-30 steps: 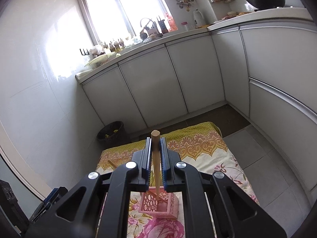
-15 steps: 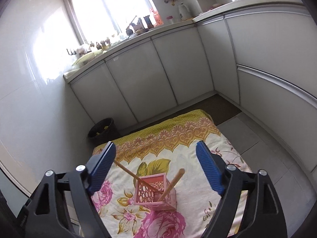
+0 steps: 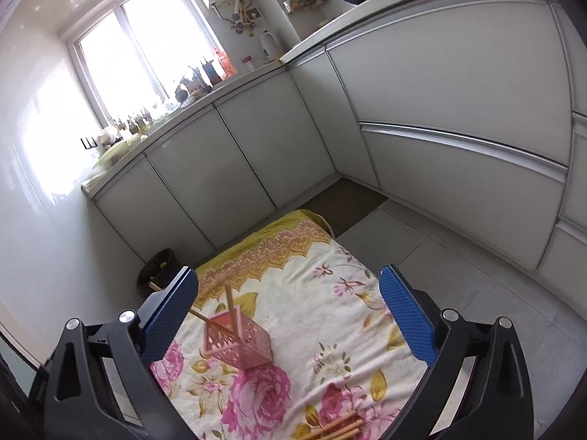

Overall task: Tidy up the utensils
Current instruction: 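Drop the right tool's chopstick into the pink holder and open the right tool, then move the left tool back to the pile and grasp another chopstick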

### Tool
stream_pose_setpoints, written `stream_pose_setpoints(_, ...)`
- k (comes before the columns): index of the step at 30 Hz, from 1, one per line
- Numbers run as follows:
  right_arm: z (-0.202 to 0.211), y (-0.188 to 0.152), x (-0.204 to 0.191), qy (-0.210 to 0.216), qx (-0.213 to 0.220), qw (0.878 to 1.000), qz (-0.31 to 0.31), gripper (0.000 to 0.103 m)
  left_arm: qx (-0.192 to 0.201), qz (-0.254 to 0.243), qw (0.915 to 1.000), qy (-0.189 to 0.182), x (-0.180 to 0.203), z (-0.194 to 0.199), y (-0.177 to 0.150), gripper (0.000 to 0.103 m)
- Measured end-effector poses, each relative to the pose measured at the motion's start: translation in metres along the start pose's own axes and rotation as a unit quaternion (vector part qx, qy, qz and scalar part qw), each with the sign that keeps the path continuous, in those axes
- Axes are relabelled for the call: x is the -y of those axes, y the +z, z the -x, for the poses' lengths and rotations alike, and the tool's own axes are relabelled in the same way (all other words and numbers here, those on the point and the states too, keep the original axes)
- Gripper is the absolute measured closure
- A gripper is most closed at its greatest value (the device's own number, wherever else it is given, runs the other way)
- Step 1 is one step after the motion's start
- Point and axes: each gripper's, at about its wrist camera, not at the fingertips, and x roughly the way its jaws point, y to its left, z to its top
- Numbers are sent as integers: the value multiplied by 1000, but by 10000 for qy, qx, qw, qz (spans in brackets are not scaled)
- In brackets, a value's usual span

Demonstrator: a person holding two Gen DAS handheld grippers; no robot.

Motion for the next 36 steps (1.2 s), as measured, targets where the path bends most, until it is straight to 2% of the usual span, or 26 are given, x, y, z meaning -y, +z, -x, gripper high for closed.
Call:
stream_pose_setpoints(5,27,-26,16,-346,-182,9984,418,7,-30,-101,9999,31,13,10,-5,7)
stream_pose_setpoints(12,62,-60,22,-675,-180,9924,1017,7,-138,-493,9987,4,37,19,-15,7)
stream_pose_setpoints(14,69,-70,31,-588,-360,9940,845,7,-349,-803,9961,-98,48,15,-23,7)
stream_pose_setpoints(16,71,-78,45,-480,-668,9951,554,7,-793,-1248,9886,-289,61,4,-35,7)
stream_pose_setpoints(18,74,-88,66,-404,-1029,9938,98,7,-1445,-1806,9711,-584,78,-13,-52,7)
stream_pose_setpoints(21,74,-102,102,-402,-1489,9861,-613,7,-2267,-2593,9337,-981,104,-36,-85,7)
stream_pose_setpoints(24,73,-114,127,-446,-1801,9770,-1055,7,-2944,-3289,8872,-1340,130,-55,-119,7)
stream_pose_setpoints(27,74,-123,137,-488,-1922,9727,-1209,7,-3344,-4049,8388,-1437,154,-71,-152,7)
stream_pose_setpoints(30,71,-129,139,-430,-2086,9691,-1244,7,-3708,-4548,7976,-1400,168,-90,-177,7)
stream_pose_setpoints(32,68,-131,140,-389,-2185,9668,-1267,7,-4029,-4620,7755,-1509,174,-105,-187,14)
stream_pose_setpoints(33,66,-132,140,-354,-2233,9658,-1273,7,-4169,-4634,7671,-1517,176,-111,-190,16)
stream_pose_setpoints(36,62,-134,140,-334,-2304,9643,-1260,7,-4505,-4653,7478,-1458,178,-131,-196,25)
